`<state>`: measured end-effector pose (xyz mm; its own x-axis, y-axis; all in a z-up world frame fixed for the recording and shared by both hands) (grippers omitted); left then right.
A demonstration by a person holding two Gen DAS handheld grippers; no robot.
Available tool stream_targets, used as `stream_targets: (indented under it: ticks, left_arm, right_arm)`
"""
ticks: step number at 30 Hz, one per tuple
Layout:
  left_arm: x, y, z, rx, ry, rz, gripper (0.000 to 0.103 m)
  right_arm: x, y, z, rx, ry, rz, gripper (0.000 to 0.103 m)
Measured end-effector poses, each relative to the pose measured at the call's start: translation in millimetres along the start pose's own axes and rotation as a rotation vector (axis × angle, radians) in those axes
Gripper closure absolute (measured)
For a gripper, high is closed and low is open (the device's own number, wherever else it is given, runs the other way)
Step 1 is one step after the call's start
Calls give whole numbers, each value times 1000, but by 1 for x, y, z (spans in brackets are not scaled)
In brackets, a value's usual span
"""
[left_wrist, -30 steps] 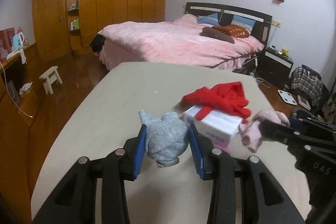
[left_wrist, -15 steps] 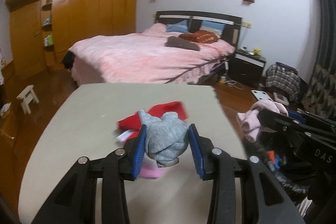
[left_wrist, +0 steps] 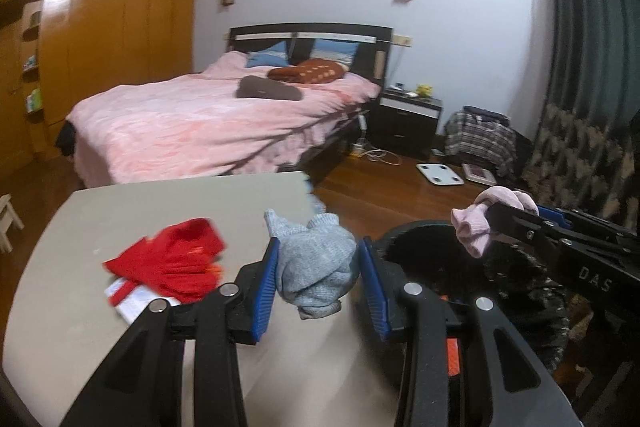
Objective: Collect trash
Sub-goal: 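Carry the grey and pink cloths over the bin and open both grippers, then lower the left gripper onto the white box and grasp it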
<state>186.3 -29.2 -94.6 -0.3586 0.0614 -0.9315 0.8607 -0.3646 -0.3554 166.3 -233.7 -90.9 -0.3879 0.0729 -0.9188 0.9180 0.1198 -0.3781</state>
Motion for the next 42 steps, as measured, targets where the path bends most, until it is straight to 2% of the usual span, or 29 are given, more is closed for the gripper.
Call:
stream_targets:
  ticks: [16,19,20,22,24,26,28,30,35,42]
  left_arm:
    - [9,48,86,194,25,-35,63]
    - [11,53,97,230,31,-39,55]
    - [11,54,100,237,29,-40,45]
    - [12,55,99,242,22,-38,39]
    - [13,55,97,227,24,-37,38]
    - [14,53,88,202,19,-34,33]
    - [13,47,76,162,12,-23,27]
    - [13,39,58,108,7,-9,22]
    - [11,18,16,-5,-1,8,19]
    - [21,-13,-47,-179,-4,8,19]
  right_arm:
    - [27,-19,83,196,58,-19,71]
    - [31,-20,93,231,61,-25,66]
    - [31,-20,96,238,62,-25,59]
    - [33,-23,102,259,67,-16,47]
    - [34,-25,105,268,67,-6,39]
    - [34,-27,107,280,64,6,17]
    - [33,-30,106,298,60,30,10]
    - [33,-28,102,284,64,32,7]
    - [29,-21,85,237,68,26,7]
    - [24,8,25,98,43,6,7]
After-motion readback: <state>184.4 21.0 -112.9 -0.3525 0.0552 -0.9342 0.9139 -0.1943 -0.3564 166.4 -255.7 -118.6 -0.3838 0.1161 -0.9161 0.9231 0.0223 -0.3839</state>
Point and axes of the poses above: each gripper's, at about its wrist camera, not at the fingertips, and y roughly the way its jaws point, z to its right, x to its underside, the point moved 2 cm from there along y, roughly the way its jaws point, and after that the axes turned 10 degrees about z, right-handed, at the moved point
